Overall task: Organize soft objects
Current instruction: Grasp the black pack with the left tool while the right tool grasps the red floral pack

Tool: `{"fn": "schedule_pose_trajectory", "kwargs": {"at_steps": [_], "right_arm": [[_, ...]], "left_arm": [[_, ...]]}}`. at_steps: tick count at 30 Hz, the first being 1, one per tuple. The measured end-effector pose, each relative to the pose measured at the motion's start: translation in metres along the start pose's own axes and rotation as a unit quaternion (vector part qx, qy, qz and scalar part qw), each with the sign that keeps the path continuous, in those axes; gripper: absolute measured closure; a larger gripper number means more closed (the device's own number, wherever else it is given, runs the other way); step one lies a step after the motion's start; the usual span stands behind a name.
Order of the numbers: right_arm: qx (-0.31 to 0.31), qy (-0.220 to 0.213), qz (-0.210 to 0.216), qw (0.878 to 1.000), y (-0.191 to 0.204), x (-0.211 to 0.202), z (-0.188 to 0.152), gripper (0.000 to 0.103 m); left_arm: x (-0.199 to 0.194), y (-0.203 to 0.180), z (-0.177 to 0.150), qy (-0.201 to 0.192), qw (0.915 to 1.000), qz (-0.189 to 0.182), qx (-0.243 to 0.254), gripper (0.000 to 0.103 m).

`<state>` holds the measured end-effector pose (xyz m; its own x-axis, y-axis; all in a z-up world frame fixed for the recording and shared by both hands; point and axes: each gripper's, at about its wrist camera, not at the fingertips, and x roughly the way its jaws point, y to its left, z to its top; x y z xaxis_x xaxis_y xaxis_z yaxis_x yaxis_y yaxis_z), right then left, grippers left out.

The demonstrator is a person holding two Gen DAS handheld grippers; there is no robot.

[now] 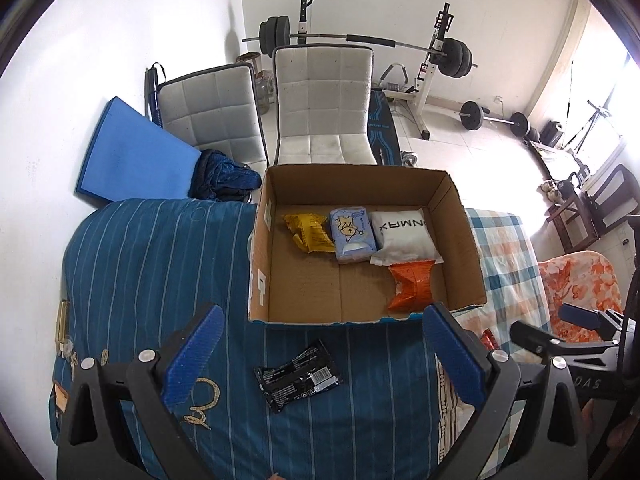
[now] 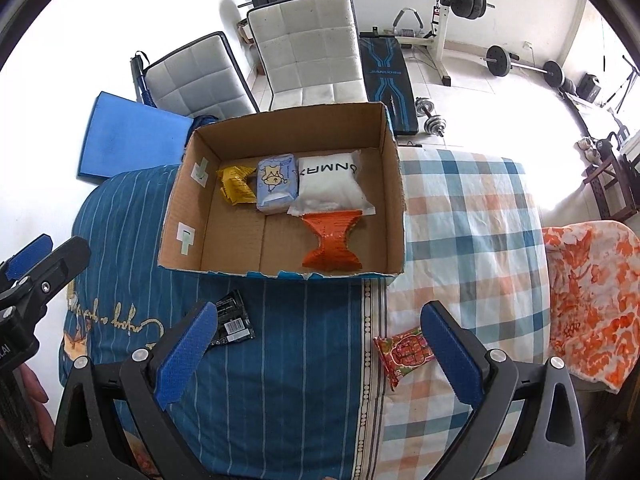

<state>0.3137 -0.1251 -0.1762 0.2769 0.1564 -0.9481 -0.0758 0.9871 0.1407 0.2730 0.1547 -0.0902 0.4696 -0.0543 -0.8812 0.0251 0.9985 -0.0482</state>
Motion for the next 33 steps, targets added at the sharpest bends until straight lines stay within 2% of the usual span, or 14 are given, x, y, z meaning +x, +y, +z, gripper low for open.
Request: {"fn": "schedule_pose_trajectory", "kwargs": {"at_steps": [5, 9, 11, 13, 16, 19, 21, 23, 26, 27, 29, 30, 31, 33], "right_arm": [[0.028, 0.041, -0.032, 0.998, -0.048, 0.026, -0.009, 0.0], [0.027, 0.105, -0.067, 0.992, -0.087, 0.074, -0.025, 0.0], [0.046, 0.143, -0.077, 0.986, -0.107, 0.102, -0.037, 0.0], [0.085, 0.176, -0.069, 0.978, -0.129, 0.132, -0.049, 0.0], [0.157, 0.202, -0.044, 0.966, -0.153, 0.168, -0.066, 0.0], [0.227, 0.216, -0.014, 0.95, -0.165, 0.197, -0.078, 0.002], [0.251, 0.217, -0.009, 0.943, -0.166, 0.213, -0.083, 0.005], [0.263, 0.217, -0.011, 0.94, -0.167, 0.224, -0.086, 0.009], [0.274, 0.22, -0.014, 0.936, -0.165, 0.237, -0.089, 0.014], [0.277, 0.219, -0.014, 0.935, -0.164, 0.239, -0.09, 0.014], [0.272, 0.214, -0.02, 0.938, -0.161, 0.238, -0.09, 0.018], [0.266, 0.216, -0.022, 0.939, -0.158, 0.238, -0.089, 0.022], [0.257, 0.219, -0.022, 0.941, -0.155, 0.238, -0.089, 0.025], [0.239, 0.226, -0.023, 0.944, -0.149, 0.237, -0.088, 0.031]], "left_arm": [[0.033, 0.02, -0.02, 0.042, 0.9987, 0.025, -0.017, 0.001], [0.072, 0.034, -0.045, 0.097, 0.9941, 0.042, -0.025, 0.001], [0.092, 0.039, -0.06, 0.125, 0.9909, 0.046, -0.023, 0.001], [0.112, 0.042, -0.074, 0.155, 0.9867, 0.046, -0.021, 0.001], [0.139, 0.043, -0.091, 0.187, 0.9821, 0.024, -0.008, 0.001], [0.164, 0.031, -0.102, 0.208, 0.9771, 0.014, 0.044, 0.001], [0.181, 0.019, -0.109, 0.224, 0.9701, 0.016, 0.092, 0.001], [0.203, 0.009, -0.118, 0.244, 0.9588, 0.026, 0.144, 0.001], [0.234, -0.005, -0.134, 0.276, 0.9358, 0.034, 0.217, 0.001], [0.244, -0.009, -0.14, 0.292, 0.9256, 0.033, 0.239, 0.001], [0.258, -0.012, -0.148, 0.314, 0.9122, 0.031, 0.261, 0.001], [0.258, -0.012, -0.149, 0.307, 0.913, 0.029, 0.267, 0.002], [0.259, -0.012, -0.149, 0.303, 0.9138, 0.028, 0.269, 0.012], [0.258, -0.011, -0.148, 0.309, 0.9161, 0.016, 0.255, 0.025]]}}
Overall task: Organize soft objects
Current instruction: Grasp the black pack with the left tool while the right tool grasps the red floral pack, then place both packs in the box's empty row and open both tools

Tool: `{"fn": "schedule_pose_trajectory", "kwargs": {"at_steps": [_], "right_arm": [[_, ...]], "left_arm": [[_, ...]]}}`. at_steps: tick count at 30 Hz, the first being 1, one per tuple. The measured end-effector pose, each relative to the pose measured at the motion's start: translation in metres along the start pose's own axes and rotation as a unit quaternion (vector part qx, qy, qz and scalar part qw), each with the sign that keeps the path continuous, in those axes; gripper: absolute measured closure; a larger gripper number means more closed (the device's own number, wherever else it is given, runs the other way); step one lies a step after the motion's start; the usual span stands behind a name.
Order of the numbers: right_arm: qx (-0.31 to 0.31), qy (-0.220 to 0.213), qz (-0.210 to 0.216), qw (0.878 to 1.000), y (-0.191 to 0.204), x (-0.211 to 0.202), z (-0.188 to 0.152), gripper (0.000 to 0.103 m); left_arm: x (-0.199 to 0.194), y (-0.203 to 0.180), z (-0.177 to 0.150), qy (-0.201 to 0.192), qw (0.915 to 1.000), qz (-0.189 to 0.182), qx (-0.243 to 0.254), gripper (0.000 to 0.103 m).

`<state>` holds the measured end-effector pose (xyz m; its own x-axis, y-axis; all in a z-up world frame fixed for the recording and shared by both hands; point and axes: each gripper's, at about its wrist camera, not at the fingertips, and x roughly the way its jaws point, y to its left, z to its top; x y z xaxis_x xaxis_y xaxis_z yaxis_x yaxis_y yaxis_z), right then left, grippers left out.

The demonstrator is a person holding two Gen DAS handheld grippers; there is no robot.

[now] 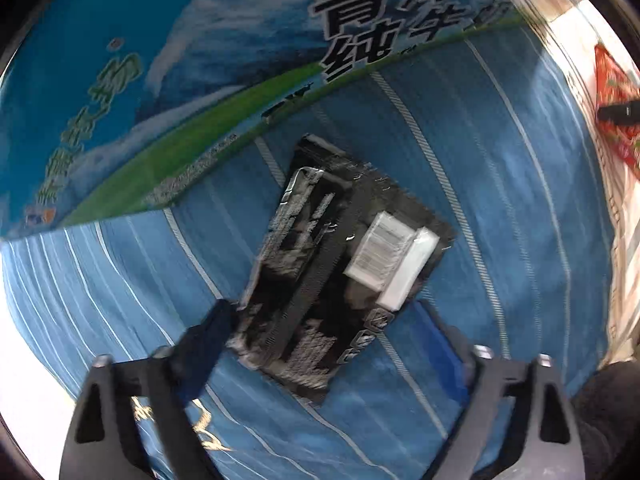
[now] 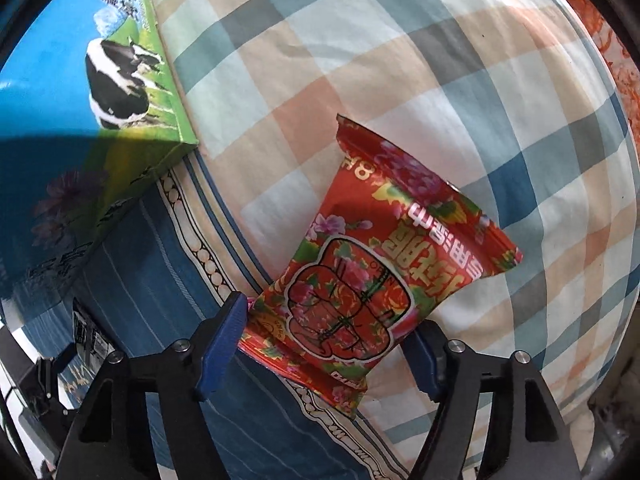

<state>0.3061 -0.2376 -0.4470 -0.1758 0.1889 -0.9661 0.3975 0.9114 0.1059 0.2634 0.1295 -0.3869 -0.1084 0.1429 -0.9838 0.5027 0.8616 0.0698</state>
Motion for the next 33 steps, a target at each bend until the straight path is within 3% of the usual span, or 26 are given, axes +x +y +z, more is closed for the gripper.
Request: {"fn": "schedule_pose_trajectory", "kwargs": {"at_steps": [3, 7, 9, 12, 14, 16, 18, 21, 25, 31, 33], "right_arm": [[-0.022, 0.006, -0.01, 1.0, 0.006, 0.0, -0.004, 0.035], [-0.057, 0.017, -0.022, 0.998, 0.018, 0.002, -0.015, 0.038], [-0.083, 0.028, -0.023, 0.996, 0.026, 0.004, -0.026, 0.039], [-0.127, 0.042, -0.03, 0.991, 0.037, 0.009, -0.042, 0.039], [-0.159, 0.052, -0.036, 0.985, 0.044, 0.013, -0.057, 0.039], [-0.195, 0.061, -0.033, 0.978, 0.053, 0.018, -0.07, 0.039], [-0.23, 0.066, -0.036, 0.97, 0.063, 0.022, -0.082, 0.039], [-0.249, 0.059, -0.043, 0.966, 0.07, 0.024, -0.092, 0.038], [-0.206, 0.052, -0.037, 0.976, 0.059, 0.018, -0.084, 0.033], [-0.121, 0.03, -0.021, 0.992, 0.043, 0.022, -0.075, 0.031], [-0.135, 0.019, -0.039, 0.99, 0.047, 0.019, -0.078, 0.043]], "left_arm": [[-0.002, 0.004, -0.003, 0.005, 0.9992, -0.025, -0.03, 0.041], [-0.001, 0.01, -0.019, 0.013, 0.9929, -0.062, -0.1, 0.047], [0.001, 0.011, -0.032, 0.018, 0.9851, -0.092, -0.144, 0.047], [0.004, 0.008, -0.054, 0.023, 0.9718, -0.112, -0.206, 0.048], [0.006, 0.002, -0.067, 0.031, 0.9663, -0.106, -0.232, 0.048], [0.008, -0.003, -0.081, 0.03, 0.9546, -0.125, -0.269, 0.048], [0.012, -0.006, -0.09, 0.03, 0.9425, -0.146, -0.299, 0.048], [0.021, -0.002, -0.098, 0.033, 0.9341, -0.159, -0.318, 0.047], [0.03, -0.004, -0.095, 0.034, 0.935, -0.145, -0.322, 0.043], [0.037, -0.016, -0.061, 0.026, 0.9406, -0.122, -0.316, 0.045], [0.035, -0.023, -0.062, 0.017, 0.9411, -0.12, -0.316, 0.047]]}}
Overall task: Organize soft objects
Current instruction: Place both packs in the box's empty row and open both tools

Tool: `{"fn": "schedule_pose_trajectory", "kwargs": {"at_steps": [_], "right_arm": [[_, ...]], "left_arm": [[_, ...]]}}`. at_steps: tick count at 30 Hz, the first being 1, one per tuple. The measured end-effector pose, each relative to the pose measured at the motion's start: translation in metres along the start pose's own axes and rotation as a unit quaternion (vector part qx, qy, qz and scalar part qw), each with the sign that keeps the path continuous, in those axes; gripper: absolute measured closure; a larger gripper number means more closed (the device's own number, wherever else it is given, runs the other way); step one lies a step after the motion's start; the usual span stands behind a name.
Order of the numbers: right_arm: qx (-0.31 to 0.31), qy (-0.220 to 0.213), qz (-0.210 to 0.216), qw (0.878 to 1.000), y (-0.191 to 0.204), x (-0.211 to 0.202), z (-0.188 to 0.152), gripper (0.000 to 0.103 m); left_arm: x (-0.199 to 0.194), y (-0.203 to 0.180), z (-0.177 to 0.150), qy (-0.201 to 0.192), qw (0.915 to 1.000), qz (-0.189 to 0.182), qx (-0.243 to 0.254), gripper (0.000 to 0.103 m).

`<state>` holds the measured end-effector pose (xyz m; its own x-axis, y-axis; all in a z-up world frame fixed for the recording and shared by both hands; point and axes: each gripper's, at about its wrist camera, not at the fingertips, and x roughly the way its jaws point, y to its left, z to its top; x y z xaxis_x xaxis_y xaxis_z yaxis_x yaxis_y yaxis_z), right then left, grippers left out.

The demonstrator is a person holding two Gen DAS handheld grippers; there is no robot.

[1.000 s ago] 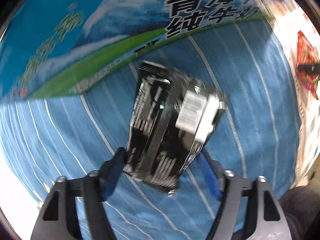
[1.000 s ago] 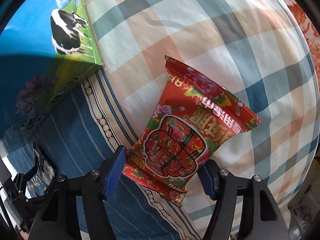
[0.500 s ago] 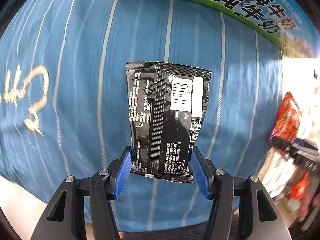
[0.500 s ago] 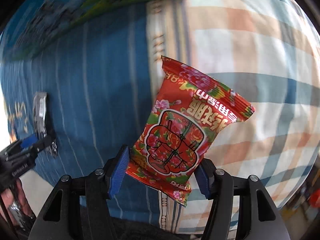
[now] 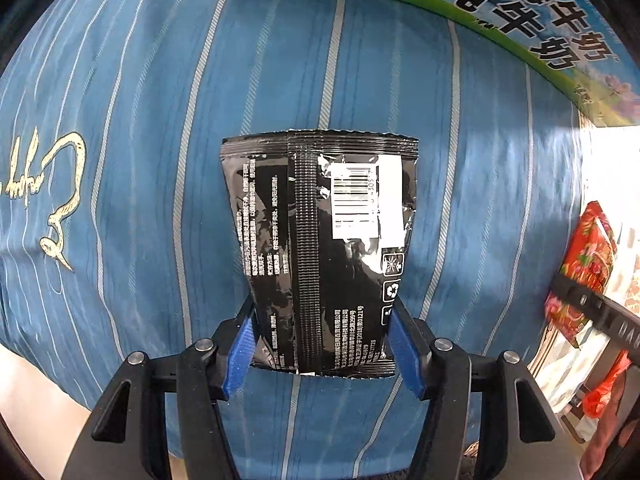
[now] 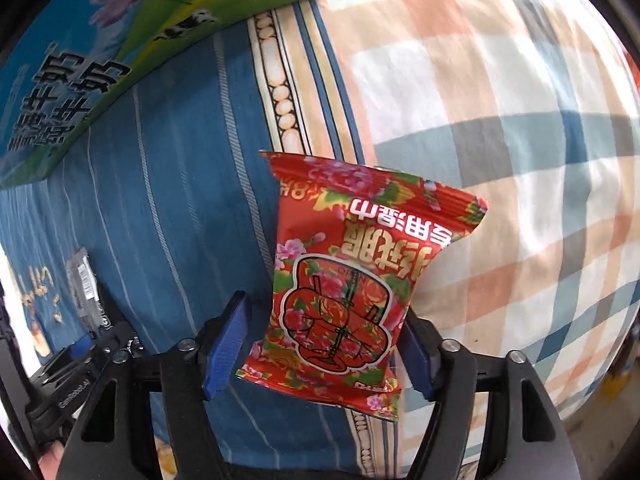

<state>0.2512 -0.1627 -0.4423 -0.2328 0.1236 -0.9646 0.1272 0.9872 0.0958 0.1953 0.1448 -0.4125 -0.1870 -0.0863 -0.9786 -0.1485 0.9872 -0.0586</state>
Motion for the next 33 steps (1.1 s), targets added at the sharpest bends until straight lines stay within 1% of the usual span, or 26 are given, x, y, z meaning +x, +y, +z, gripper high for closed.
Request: {"fn": "schedule_pose_trajectory", "kwargs": {"at_steps": [1, 2, 4, 6, 7, 8, 10, 11, 13, 15, 17, 20, 21, 23, 24, 25, 28, 30, 33], "right_arm": [[-0.019, 0.0, -0.015, 1.0, 0.004, -0.001, -0.002, 0.045], [-0.04, 0.003, -0.015, 0.999, 0.009, 0.001, -0.007, 0.046], [-0.078, 0.024, -0.004, 0.997, 0.018, 0.003, -0.021, 0.047], [-0.114, 0.044, 0.0, 0.993, 0.022, 0.006, -0.033, 0.048], [-0.119, 0.047, -0.002, 0.992, 0.022, 0.007, -0.038, 0.048], [-0.116, 0.045, -0.006, 0.992, 0.02, 0.006, -0.04, 0.048], [-0.092, 0.036, 0.0, 0.995, 0.014, 0.005, -0.037, 0.044], [-0.075, 0.03, 0.002, 0.997, 0.009, 0.006, -0.036, 0.039], [-0.046, 0.024, 0.002, 0.999, 0.0, 0.007, -0.034, 0.038], [-0.045, 0.01, -0.013, 0.999, 0.003, 0.005, -0.035, 0.038], [-0.049, -0.004, -0.037, 0.998, 0.009, 0.007, -0.036, 0.038], [-0.058, -0.018, -0.078, 0.995, 0.032, 0.012, -0.044, 0.043], [-0.061, -0.026, -0.08, 0.995, 0.045, 0.014, -0.047, 0.051], [-0.075, -0.028, -0.09, 0.993, 0.056, 0.013, -0.052, 0.054], [-0.082, -0.029, -0.093, 0.992, 0.059, 0.015, -0.06, 0.055], [-0.085, -0.03, -0.093, 0.992, 0.066, 0.015, -0.06, 0.055], [-0.086, -0.03, -0.075, 0.993, 0.078, 0.008, -0.061, 0.057], [-0.09, -0.038, -0.063, 0.993, 0.081, -0.007, -0.063, 0.057], [-0.095, -0.057, -0.046, 0.993, 0.085, -0.036, -0.067, 0.057]], "left_arm": [[-0.003, 0.0, -0.004, -0.002, 1.0, -0.001, 0.0, 0.048], [-0.004, 0.001, -0.01, -0.002, 1.0, -0.002, 0.001, 0.048], [-0.009, 0.001, -0.026, -0.001, 1.0, -0.002, 0.005, 0.048], [-0.007, -0.005, -0.032, 0.001, 0.9998, 0.005, 0.02, 0.048], [-0.005, -0.007, -0.034, 0.003, 0.9996, 0.009, 0.026, 0.046], [0.001, -0.011, -0.033, 0.005, 0.9995, 0.011, 0.029, 0.045], [0.006, -0.013, -0.03, -0.004, 0.9998, 0.011, 0.017, 0.045], [0.006, -0.014, -0.028, -0.004, 0.9999, 0.01, 0.011, 0.045], [0.003, -0.015, -0.023, -0.005, 0.9999, 0.011, 0.009, 0.045], [-0.001, -0.016, -0.019, -0.011, 0.9997, 0.017, 0.015, 0.047], [-0.009, -0.014, -0.015, -0.013, 0.9994, 0.022, 0.021, 0.047], [-0.013, -0.02, -0.011, -0.018, 0.9994, 0.024, 0.02, 0.05], [-0.015, -0.022, -0.012, -0.02, 0.9993, 0.024, 0.02, 0.051], [-0.022, -0.024, -0.016, -0.025, 0.9993, 0.02, 0.021, 0.051], [-0.025, -0.026, -0.017, -0.028, 0.9991, 0.02, 0.024, 0.051], [-0.029, -0.028, -0.018, -0.034, 0.9988, 0.022, 0.027, 0.052], [-0.049, -0.034, -0.024, -0.057, 0.9975, 0.023, 0.035, 0.052], [-0.066, -0.04, -0.028, -0.073, 0.9964, 0.015, 0.04, 0.052], [-0.095, -0.045, -0.045, -0.098, 0.9938, 0.008, 0.052, 0.052]]}}
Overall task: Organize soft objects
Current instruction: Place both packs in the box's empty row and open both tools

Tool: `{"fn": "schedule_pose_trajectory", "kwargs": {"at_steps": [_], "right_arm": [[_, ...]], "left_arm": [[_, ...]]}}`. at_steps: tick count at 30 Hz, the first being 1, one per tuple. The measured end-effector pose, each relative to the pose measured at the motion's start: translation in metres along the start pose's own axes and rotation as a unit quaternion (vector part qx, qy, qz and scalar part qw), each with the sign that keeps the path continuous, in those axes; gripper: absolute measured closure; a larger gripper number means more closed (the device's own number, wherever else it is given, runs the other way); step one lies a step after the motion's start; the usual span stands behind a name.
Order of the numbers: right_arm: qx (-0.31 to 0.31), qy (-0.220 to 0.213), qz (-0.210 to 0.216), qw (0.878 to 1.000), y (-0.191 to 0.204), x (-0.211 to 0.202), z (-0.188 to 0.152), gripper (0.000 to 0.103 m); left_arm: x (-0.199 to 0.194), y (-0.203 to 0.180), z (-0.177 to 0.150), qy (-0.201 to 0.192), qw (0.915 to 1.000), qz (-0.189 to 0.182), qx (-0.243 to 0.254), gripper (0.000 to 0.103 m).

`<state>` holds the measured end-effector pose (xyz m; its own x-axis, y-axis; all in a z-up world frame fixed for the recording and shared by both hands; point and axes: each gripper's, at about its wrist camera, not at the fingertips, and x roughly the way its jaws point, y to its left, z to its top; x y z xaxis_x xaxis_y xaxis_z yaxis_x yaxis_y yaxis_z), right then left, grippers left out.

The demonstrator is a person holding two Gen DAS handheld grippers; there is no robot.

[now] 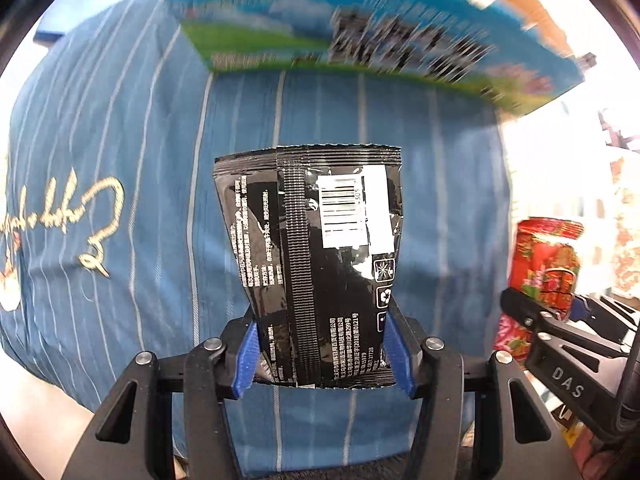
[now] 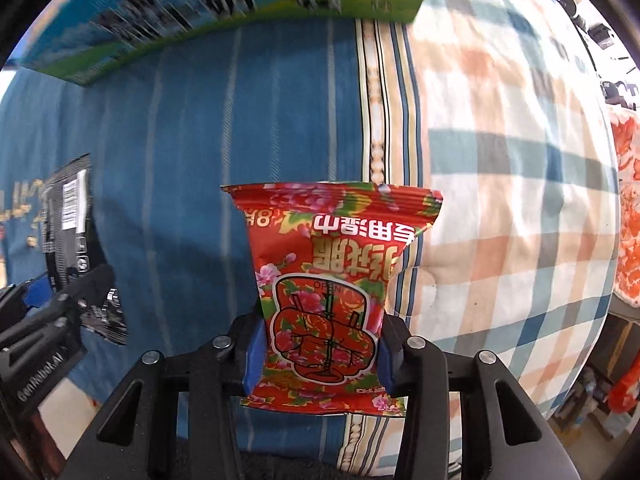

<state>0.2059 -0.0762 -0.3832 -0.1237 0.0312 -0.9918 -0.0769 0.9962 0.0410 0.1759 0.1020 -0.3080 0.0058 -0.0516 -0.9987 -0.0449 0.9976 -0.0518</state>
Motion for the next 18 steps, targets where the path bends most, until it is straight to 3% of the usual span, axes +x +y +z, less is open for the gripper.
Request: {"fn": "schedule_pose_trajectory", "kwargs": {"at_steps": [9, 18], "right_arm": [[-0.022, -0.075, 0.032, 0.996, 0.0, -0.089, -0.019, 0.057], [-0.033, -0.129, 0.062, 0.989, -0.032, -0.154, -0.021, 0.057]], "left_arm": [[-0.093, -0.011, -0.003, -0.077, 0.9962, -0.034, 0.019, 0.052], [-0.142, -0.007, 0.002, -0.132, 0.9892, -0.059, 0.024, 0.052]]}}
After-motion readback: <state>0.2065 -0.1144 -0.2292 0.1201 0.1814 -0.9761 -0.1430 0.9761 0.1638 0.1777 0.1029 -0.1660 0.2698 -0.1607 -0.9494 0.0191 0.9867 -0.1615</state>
